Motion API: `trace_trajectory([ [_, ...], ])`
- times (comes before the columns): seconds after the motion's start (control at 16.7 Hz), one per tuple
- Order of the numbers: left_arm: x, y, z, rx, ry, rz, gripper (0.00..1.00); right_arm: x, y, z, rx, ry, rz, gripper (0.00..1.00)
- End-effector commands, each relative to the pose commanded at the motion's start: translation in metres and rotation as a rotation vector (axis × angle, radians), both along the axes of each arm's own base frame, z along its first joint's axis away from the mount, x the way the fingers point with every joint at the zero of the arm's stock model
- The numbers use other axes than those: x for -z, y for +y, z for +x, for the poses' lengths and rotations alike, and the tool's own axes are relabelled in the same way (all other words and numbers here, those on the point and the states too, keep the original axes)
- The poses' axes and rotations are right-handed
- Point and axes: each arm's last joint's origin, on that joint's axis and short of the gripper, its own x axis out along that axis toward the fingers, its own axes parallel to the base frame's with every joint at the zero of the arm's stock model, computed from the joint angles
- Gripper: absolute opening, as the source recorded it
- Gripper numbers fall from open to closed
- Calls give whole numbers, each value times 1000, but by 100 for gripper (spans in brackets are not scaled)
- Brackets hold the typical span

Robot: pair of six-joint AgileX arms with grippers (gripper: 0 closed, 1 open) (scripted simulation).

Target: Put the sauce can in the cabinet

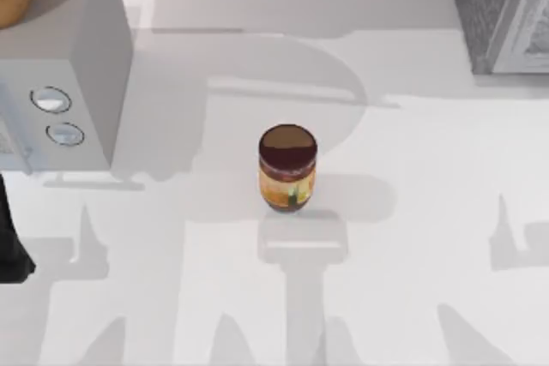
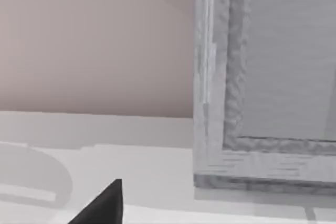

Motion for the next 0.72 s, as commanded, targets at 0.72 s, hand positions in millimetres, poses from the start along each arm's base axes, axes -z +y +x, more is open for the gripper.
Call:
trace_trajectory([
  [0.72, 0, 0, 0, 0, 0, 0, 100, -39, 56, 138, -671, 113, -13, 100],
])
